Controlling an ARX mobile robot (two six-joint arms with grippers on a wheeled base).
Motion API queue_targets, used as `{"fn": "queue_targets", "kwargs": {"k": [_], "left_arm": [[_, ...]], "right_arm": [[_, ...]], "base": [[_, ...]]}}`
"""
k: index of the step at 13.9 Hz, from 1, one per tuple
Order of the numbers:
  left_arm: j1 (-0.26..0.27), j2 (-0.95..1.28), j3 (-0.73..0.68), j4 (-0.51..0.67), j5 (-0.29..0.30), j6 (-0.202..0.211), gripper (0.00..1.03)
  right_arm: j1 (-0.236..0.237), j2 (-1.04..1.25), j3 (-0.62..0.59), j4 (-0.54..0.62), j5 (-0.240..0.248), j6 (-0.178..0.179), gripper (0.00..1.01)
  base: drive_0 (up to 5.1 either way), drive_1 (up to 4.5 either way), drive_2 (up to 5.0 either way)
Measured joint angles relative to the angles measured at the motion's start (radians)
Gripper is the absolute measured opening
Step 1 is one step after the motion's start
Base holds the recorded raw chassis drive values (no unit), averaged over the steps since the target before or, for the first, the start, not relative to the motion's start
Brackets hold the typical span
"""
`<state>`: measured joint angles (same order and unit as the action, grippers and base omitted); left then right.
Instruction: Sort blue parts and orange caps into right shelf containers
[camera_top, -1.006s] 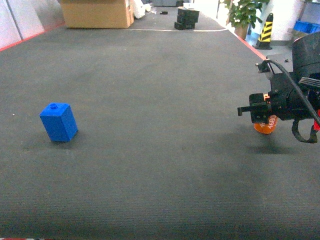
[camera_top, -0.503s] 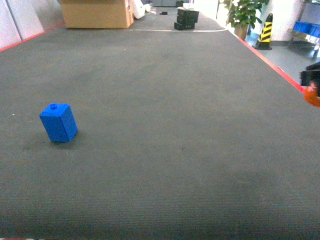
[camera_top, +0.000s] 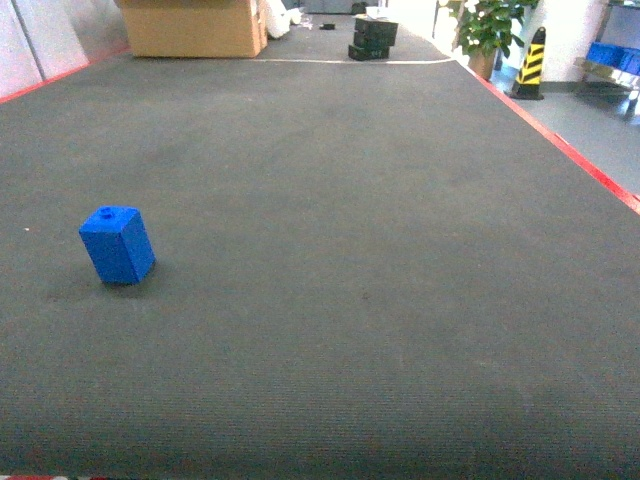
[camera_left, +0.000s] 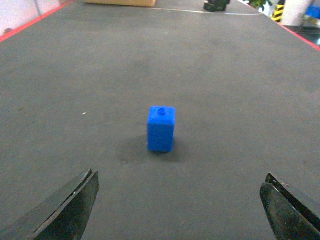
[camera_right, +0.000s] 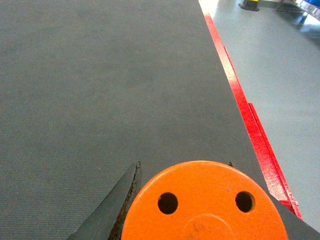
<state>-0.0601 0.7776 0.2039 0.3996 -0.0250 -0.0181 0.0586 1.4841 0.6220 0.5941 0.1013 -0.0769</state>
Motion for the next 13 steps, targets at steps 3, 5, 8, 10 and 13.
{"fn": "queue_targets", "kwargs": {"k": [3,5,8,10,13], "left_arm": [[-0.021,0.416,0.189,0.181,0.048,0.033,0.98],[-0.011,0.651,0.323,0.207,0.067,0.048,0.98],[0.017,0.850,0.469,0.200,0.092,0.045,0.98],[0.032,0.933,0.546,0.175,0.098,0.043,0.98],[0.051,1.044,0.679,0.122,0.116,0.014,0.98]], "right_arm": [[0.000,0.000,0.000,0.000,0.000,0.000,0.44],[0.000,0.000,0.000,0.000,0.000,0.000,0.44],[0.000,0.000,0.000,0.000,0.000,0.000,0.44],[0.000,0.000,0.000,0.000,0.000,0.000,0.44],[0.000,0.000,0.000,0.000,0.000,0.000,0.43]], "base": [[0.0,0.00,0.0],[0.0,0.00,0.0],[0.0,0.00,0.0],[0.0,0.00,0.0],[0.0,0.00,0.0]]}}
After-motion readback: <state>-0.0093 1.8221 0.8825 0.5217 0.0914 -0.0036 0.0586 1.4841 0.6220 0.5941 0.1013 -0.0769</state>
